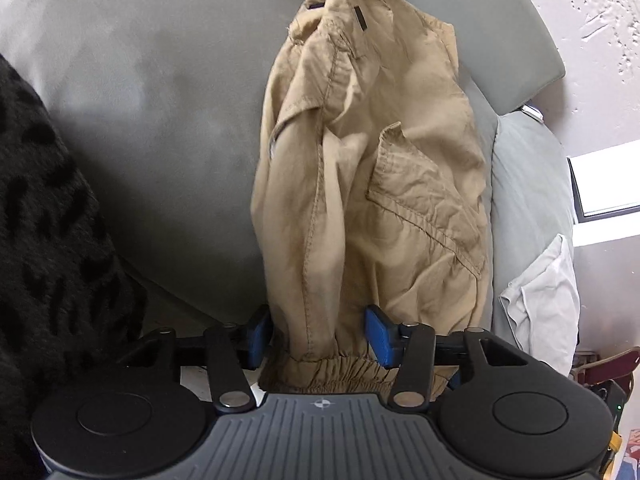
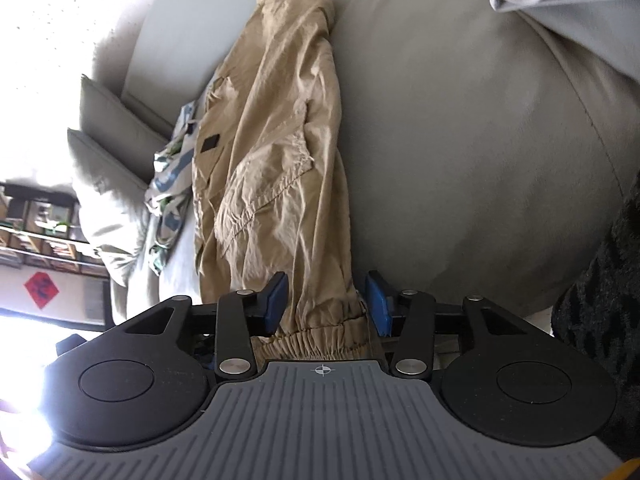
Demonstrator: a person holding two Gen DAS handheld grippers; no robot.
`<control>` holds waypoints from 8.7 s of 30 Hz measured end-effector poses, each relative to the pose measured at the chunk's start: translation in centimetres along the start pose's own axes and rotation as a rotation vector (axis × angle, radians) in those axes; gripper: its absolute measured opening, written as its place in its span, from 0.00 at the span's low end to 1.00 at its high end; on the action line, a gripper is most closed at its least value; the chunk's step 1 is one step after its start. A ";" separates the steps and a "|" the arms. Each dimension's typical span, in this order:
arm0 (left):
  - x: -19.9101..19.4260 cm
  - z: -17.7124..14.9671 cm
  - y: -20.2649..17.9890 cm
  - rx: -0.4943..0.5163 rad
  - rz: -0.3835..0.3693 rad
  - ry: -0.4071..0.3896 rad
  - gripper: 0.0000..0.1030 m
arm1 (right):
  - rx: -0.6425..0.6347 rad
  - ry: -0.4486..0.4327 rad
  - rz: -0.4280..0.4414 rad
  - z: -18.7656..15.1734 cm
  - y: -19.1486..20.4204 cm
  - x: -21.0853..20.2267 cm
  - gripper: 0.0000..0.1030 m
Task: Fold clothes
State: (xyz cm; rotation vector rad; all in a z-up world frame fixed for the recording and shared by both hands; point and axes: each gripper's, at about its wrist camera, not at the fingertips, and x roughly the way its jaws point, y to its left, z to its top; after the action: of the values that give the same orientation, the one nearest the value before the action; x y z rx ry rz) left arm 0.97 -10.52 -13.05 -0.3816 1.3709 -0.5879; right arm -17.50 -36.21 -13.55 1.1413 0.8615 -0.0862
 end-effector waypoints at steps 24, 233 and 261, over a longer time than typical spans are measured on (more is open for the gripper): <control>-1.1 -1.0 -4.4 0.223 0.217 -0.030 0.67 | -0.110 -0.042 -0.129 -1.0 3.1 -2.2 0.54; -0.1 9.9 -4.5 0.293 0.267 -0.197 0.76 | -0.159 -0.216 -0.146 10.4 2.7 -0.9 0.72; -6.7 1.1 -5.3 0.430 0.195 -0.187 0.51 | -0.086 -0.222 -0.209 1.3 1.6 -10.7 0.45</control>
State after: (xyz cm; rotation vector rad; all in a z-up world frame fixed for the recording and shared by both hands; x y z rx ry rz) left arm 0.53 -10.83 -4.50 0.0450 1.0528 -0.6479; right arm -23.37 -40.42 -5.33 0.9386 0.7755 -0.3389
